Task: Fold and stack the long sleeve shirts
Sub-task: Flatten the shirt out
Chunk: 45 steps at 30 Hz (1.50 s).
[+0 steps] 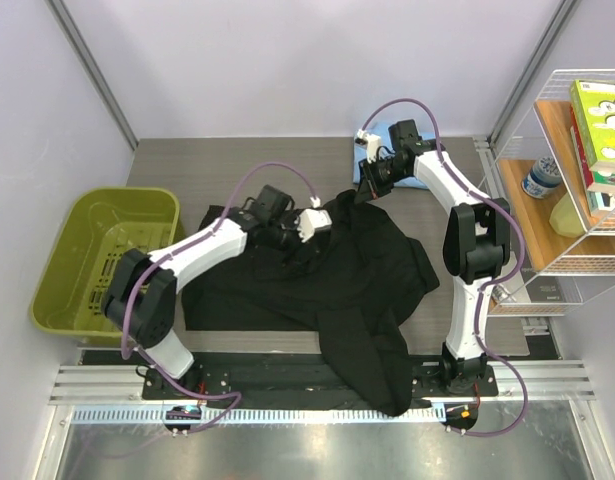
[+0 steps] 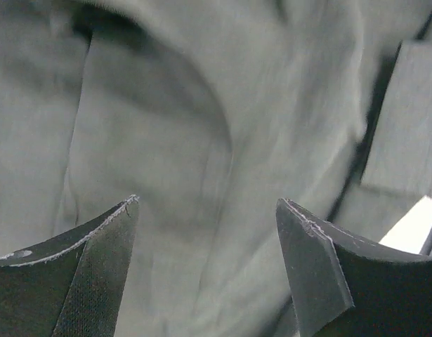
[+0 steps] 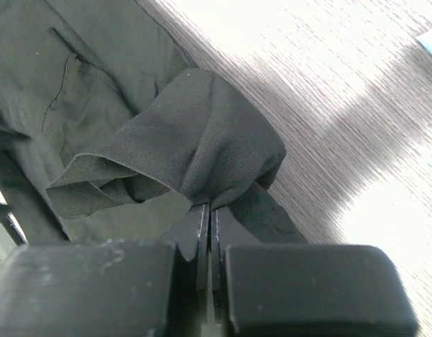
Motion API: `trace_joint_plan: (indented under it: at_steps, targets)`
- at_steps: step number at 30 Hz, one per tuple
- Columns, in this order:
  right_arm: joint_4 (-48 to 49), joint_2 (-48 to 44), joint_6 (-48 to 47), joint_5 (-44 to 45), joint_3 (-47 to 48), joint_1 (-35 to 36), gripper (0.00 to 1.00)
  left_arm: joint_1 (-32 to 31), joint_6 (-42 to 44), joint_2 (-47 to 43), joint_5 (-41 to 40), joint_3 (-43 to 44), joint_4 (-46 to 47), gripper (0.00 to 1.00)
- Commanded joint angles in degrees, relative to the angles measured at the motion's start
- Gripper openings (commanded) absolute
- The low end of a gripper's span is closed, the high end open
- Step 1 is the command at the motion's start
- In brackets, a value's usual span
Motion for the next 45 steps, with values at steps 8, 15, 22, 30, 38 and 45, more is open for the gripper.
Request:
trace_joint_plan:
  at_steps: [8, 15, 22, 30, 38, 45]
  targets:
    - [0.3, -1.4, 1.1, -2.2, 0.5, -0.1, 0.01, -7.5, -8.0, 3.9, -7.6, -3.8, 19.3, 0.89]
    - [0.1, -1.9, 0.6, -3.5, -0.8, -0.1, 0.01, -9.2, -9.0, 9.1, -18.2, -1.5, 20.4, 0.63]
    - [-1.4, -2.3, -1.9, -4.5, -1.8, 0.0, 0.01, -6.7, -6.6, 4.7, -18.3, 3.8, 12.9, 0.00]
    - [-5.3, -5.5, -8.1, -7.9, -6.1, 0.5, 0.01, 3.1, 1.5, 6.9, -17.9, 21.3, 16.9, 0.00]
    - [-7.3, -6.4, -10.3, -9.1, -5.8, 0.8, 0.01, 5.9, -1.0, 32.4, -20.9, 48.2, 24.8, 0.03]
    - [-5.5, -1.5, -6.3, -3.4, -1.8, -0.4, 0.01, 11.0, -10.8, 23.6, -0.3, 37.9, 22.0, 0.00]
